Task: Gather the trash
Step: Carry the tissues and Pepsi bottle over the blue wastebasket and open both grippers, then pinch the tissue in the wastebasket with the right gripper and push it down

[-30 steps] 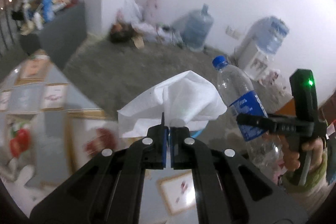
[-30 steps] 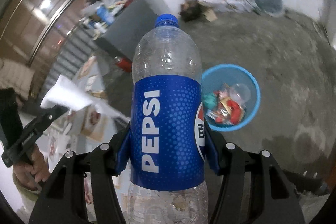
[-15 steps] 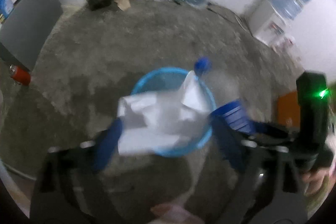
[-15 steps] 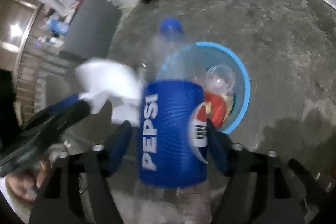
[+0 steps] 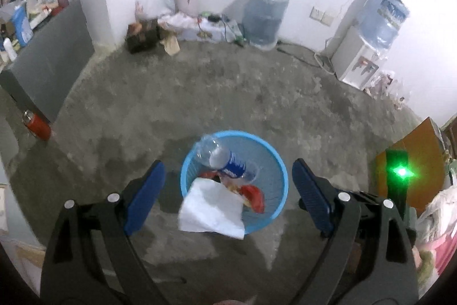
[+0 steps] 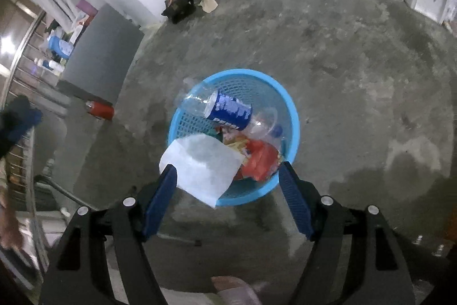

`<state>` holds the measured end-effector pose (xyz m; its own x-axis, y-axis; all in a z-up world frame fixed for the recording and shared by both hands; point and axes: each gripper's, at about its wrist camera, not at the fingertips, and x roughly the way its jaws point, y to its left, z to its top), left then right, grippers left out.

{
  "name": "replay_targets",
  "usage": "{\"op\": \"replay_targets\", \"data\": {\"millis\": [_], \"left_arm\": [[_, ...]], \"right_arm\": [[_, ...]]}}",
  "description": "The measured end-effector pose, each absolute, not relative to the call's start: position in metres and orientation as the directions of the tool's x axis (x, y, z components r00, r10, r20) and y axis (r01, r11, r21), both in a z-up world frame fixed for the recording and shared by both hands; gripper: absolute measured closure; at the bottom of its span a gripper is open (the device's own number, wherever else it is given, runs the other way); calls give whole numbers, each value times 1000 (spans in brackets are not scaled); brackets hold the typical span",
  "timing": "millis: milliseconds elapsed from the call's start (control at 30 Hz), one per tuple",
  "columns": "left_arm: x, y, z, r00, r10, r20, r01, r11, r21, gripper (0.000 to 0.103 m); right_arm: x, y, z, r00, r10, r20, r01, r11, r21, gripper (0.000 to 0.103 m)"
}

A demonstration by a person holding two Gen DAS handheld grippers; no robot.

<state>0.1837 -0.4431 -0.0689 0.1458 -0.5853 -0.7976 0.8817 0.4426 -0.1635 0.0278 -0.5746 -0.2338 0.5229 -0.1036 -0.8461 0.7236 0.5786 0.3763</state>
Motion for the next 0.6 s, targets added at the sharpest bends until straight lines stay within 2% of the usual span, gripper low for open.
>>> {"op": "replay_targets", "data": {"millis": [167, 367, 500, 600], "left_arm": [[185, -405, -42, 155, -618, -771, 872, 452, -187, 17], [180, -331, -7, 199, -626, -754, 876, 459, -150, 17], [172, -271, 11, 253, -620, -743, 860, 495, -121, 17], [164, -227, 16, 279, -619, -734, 838, 531, -130, 17]], "right_arm": [[39, -555, -247, 540, -23, -841, 649, 648, 399, 31], [92, -533, -303, 510, 136, -849, 561, 696, 448, 31], [131, -516, -337, 446, 132, -885, 518, 768, 376, 31], [157, -507, -365, 376, 99, -921, 492, 821, 289, 36]]}}
